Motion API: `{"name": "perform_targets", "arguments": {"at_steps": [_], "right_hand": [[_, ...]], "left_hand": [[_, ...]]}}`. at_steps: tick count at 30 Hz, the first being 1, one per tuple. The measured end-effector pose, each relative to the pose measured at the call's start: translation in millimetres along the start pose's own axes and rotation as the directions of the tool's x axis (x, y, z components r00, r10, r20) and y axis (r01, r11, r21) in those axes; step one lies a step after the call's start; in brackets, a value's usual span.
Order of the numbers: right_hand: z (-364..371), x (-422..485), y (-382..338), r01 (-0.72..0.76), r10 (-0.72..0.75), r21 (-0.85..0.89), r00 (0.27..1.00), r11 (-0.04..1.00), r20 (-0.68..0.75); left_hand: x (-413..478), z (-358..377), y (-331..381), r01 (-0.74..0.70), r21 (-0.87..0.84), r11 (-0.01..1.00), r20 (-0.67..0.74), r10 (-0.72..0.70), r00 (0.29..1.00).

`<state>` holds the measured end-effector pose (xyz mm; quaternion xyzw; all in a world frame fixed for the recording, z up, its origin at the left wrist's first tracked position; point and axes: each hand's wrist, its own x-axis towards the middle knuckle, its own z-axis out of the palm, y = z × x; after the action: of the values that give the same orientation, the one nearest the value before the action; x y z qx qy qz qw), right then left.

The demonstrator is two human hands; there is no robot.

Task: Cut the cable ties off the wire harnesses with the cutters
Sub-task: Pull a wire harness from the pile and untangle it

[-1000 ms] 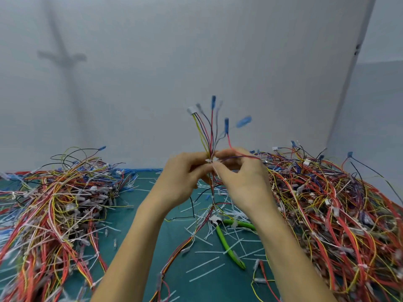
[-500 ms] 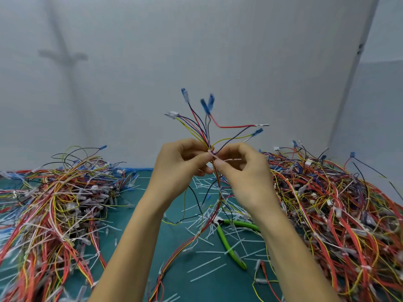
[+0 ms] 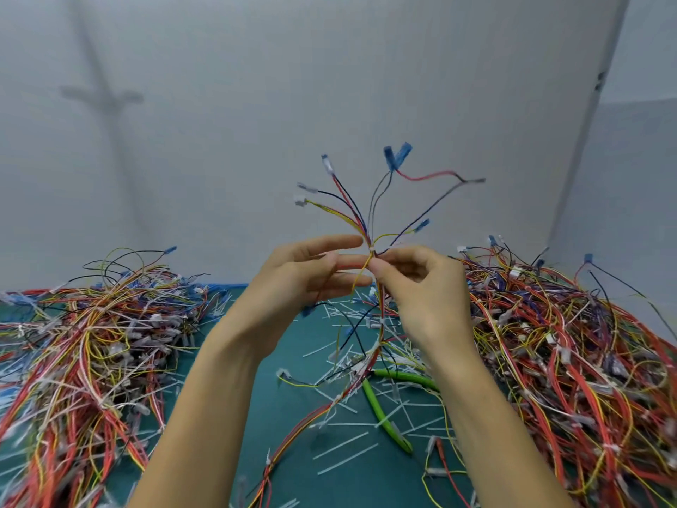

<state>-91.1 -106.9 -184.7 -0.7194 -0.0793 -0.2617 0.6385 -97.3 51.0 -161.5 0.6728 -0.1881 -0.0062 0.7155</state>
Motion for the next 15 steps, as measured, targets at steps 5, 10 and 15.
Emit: {"name": "perform_targets", "arguments": {"at_steps": [5,10,15], "right_hand": [[-2.7,1.9,-1.6,-0.018,0.019,0.113,1.000,0.993,-0.002],[-3.9,0.2,-6.5,-0.138,0.113,0.318,0.989,0.938,0.098],[2.6,-4.3,-9.0,-0.103,0.078,0.312,0.993,0.945,0.092]], "left_hand": [[2.2,-10.6,-6.1,0.036,-0.045,0.998,-0.084,-0.040,0.996],[-0.8,-6.6,-12.7,0.026,0.155,0.988,0.008,-0.027,1.000],[2.6,9.4,-11.0,-0.099,0.294,0.951,-0.021,0.110,0.994]]}}
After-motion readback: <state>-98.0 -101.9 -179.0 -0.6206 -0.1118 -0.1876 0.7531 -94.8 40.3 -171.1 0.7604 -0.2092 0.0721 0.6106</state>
